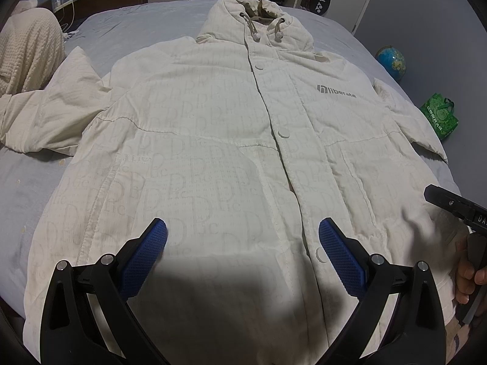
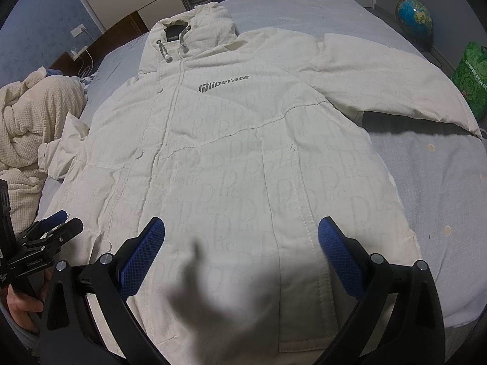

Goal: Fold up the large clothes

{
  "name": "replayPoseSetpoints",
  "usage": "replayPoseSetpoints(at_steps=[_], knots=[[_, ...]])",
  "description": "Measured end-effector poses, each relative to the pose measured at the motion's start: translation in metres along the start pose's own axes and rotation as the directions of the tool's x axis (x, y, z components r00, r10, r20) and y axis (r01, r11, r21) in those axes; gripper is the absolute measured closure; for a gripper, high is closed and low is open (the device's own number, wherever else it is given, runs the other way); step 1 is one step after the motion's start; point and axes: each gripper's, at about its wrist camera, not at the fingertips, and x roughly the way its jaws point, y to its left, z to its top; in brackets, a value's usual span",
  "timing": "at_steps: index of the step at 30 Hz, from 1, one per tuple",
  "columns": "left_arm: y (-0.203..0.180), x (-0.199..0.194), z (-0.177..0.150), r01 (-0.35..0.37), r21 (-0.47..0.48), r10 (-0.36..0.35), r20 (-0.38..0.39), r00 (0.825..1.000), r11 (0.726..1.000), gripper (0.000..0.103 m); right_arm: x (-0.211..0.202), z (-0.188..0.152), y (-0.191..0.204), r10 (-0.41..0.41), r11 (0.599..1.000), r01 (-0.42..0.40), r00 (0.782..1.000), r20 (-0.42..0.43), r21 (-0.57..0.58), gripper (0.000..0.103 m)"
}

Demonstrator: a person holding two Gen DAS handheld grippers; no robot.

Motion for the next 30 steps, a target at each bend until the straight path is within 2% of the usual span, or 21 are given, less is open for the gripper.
replayPoseSetpoints(at_steps=[14,20,24,27,30], knots=[[0.001,0.003,-0.007,-0.004,0.003,0.004,-0.004,1.000,1.000,0.007,0.000,0.000,0.000,0.003,1.000,-0.003,1.000,-0.001,0.002,0.007],[0.000,0.005,-0.005,-0.010,0.003,0.010,-0.021,1.000,1.000,0.007,-0.001,-0.002,-0.006,0.029,0.999,-0.029,1.000,-0.006,0.025,0.007],[0.003,0.008,-0.004,-0.012,-0.014,0.011,-0.045,0.999,1.000,0.007,-0.010,0.008,-0.022,0.060,0.996,-0.059,0.998,-0.003,0.069,0.007],[0.007,0.016,-0.004,-0.025,-0.026,0.022,-0.089,0.996,0.999,0.007,-0.022,0.023,-0.042,0.027,0.996,-0.030,0.999,0.027,0.090,0.007],[0.004,0.023,-0.005,-0.051,-0.005,0.050,-0.120,0.992,0.999,0.007,-0.033,0.036,-0.083,-0.004,0.987,-0.007,0.998,0.066,0.163,0.007]])
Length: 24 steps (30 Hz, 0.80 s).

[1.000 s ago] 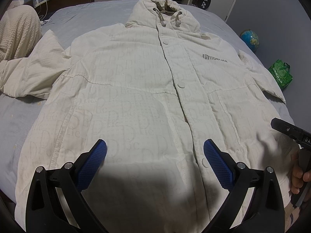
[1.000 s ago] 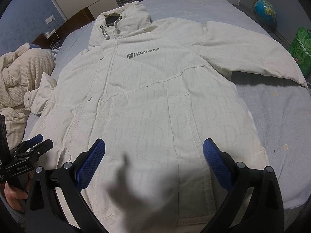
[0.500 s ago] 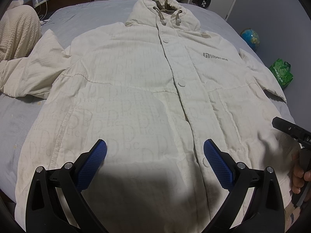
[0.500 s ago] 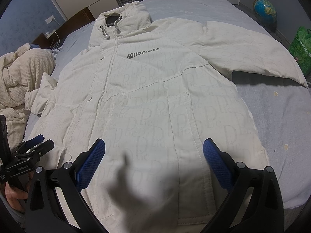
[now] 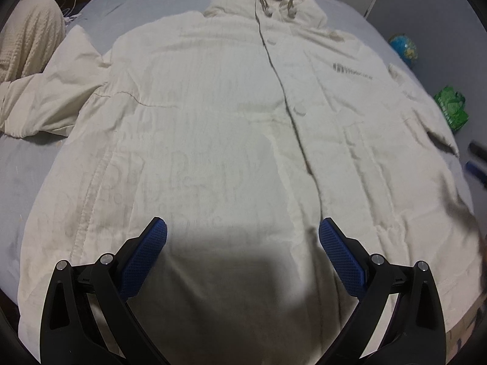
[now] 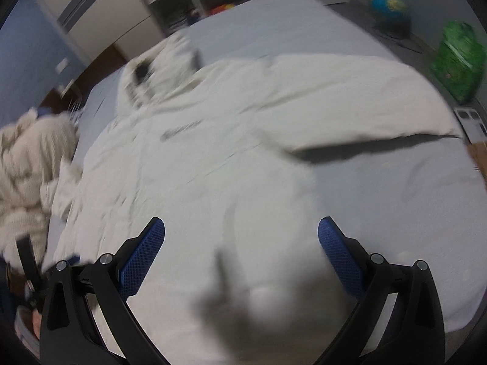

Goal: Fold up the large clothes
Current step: 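Grasp the end of one jacket sleeve with the right tool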

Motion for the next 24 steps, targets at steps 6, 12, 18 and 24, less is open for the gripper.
replayPoseSetpoints(at_steps=[6,12,18,24], knots=[[-0.005,0.004,-0.001,-0.046,0.035,0.046,-0.019,0.999,0.998,0.007,-0.005,0.023,-0.111,-0.055,0.971,0.040,0.997,0.058,0.235,0.007],[-0.004,0.006,-0.001,-0.042,0.031,0.043,-0.033,0.999,0.999,0.007,-0.011,0.041,-0.215,-0.049,0.885,-0.011,0.992,0.117,0.465,0.016],[-0.001,0.013,0.001,-0.025,0.009,0.026,-0.065,0.998,1.000,0.006,0.006,0.057,-0.281,0.009,0.795,-0.081,0.992,0.122,0.602,0.022],[0.000,0.015,0.001,-0.021,0.008,0.021,-0.078,0.997,1.000,0.006,0.031,0.071,-0.299,0.067,0.755,-0.135,0.989,0.130,0.642,0.030]])
